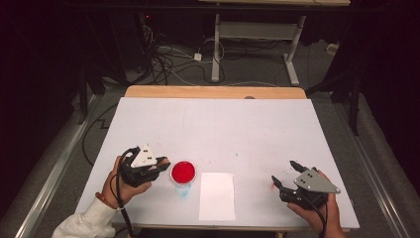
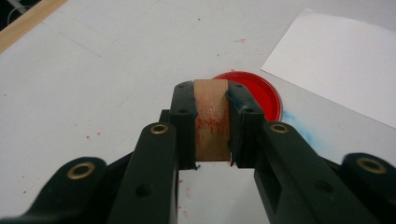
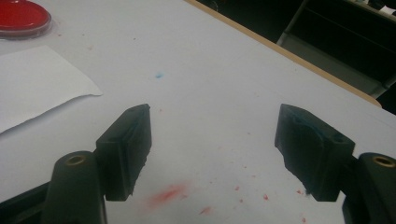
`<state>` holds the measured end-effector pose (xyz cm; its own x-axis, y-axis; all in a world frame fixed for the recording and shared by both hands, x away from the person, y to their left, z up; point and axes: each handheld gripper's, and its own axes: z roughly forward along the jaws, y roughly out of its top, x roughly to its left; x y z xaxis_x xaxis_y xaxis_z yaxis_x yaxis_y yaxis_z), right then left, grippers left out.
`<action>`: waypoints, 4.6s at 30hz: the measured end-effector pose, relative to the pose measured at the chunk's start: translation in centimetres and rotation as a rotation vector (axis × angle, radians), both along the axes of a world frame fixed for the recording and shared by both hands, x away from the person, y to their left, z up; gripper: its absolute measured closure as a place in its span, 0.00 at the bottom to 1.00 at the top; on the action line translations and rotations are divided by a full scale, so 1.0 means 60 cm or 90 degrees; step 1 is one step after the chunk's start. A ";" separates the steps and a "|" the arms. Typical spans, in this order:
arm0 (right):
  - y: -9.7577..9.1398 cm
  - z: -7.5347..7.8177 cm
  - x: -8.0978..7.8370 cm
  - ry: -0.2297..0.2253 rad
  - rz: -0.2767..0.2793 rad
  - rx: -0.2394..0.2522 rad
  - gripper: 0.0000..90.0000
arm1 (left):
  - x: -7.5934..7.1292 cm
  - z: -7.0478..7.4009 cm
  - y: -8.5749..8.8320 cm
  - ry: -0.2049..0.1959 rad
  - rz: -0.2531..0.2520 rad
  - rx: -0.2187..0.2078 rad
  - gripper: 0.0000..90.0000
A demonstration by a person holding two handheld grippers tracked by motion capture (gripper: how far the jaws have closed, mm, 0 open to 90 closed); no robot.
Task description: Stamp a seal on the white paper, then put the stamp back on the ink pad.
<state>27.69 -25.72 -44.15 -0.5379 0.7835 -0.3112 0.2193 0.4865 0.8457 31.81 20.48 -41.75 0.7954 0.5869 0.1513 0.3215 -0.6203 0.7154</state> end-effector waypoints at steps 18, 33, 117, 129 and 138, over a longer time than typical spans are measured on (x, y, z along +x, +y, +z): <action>0.001 0.001 -0.001 -0.001 0.001 0.000 0.31 | -0.010 0.012 0.013 -0.008 0.002 -0.005 0.82; -0.005 0.001 -0.008 -0.001 -0.003 0.001 0.31 | -0.007 0.026 -0.005 -0.006 -0.015 0.018 0.82; -0.001 -0.005 -0.015 0.012 0.010 -0.016 0.31 | -0.005 -0.062 -0.266 0.116 -0.267 0.148 0.82; 0.000 -0.005 -0.015 0.012 0.011 -0.020 0.31 | 0.001 -0.077 -0.269 0.144 -0.271 0.163 0.82; 0.001 -0.004 -0.016 0.011 0.014 -0.022 0.31 | 0.000 -0.079 -0.269 0.142 -0.267 0.162 0.82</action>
<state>26.72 -25.63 -44.38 -0.5603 0.7607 -0.3278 0.2229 0.5196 0.8248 31.78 4.33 -46.48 0.9828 0.1786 0.0474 0.1362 -0.8733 0.4678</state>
